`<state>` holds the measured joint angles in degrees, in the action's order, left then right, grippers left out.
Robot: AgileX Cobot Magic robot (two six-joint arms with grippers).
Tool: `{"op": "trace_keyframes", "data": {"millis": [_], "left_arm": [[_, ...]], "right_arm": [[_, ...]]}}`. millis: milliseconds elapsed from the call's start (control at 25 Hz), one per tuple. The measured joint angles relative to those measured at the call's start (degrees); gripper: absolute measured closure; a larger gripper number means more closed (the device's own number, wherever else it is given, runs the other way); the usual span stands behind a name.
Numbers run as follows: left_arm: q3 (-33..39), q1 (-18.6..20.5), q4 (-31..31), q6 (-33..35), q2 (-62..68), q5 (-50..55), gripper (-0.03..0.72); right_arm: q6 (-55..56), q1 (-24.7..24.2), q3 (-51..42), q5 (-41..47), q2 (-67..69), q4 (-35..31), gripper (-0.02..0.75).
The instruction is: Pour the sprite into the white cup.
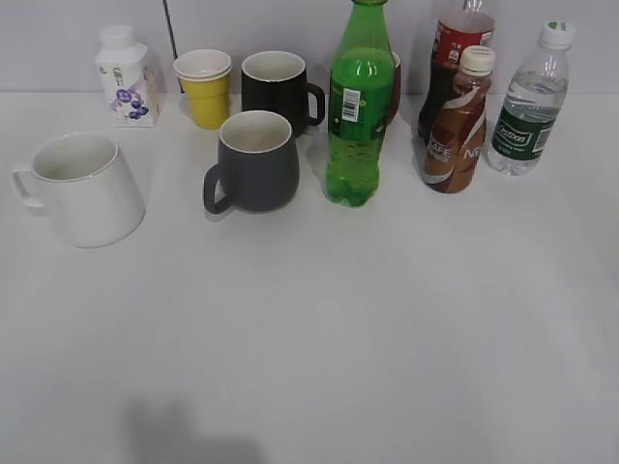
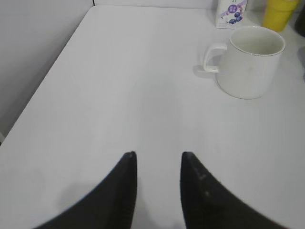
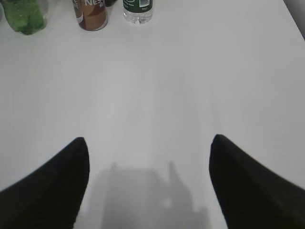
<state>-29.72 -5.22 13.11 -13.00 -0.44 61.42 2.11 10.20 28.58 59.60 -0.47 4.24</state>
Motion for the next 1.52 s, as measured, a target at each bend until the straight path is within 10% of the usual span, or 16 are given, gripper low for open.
{"op": "trace_keyframes", "data": {"millis": [1240, 1520], "left_arm": [[-0.3, 0.0, -0.32, 0.0, 0.0, -0.77, 0.443], [-0.64, 0.0, -0.32, 0.0, 8.27, -39.61, 0.443]], "right_arm": [[0.0, 0.0, 0.0, 0.0, 0.0, 0.0, 0.15], [0.0, 0.0, 0.0, 0.0, 0.0, 0.0, 0.15]]}}
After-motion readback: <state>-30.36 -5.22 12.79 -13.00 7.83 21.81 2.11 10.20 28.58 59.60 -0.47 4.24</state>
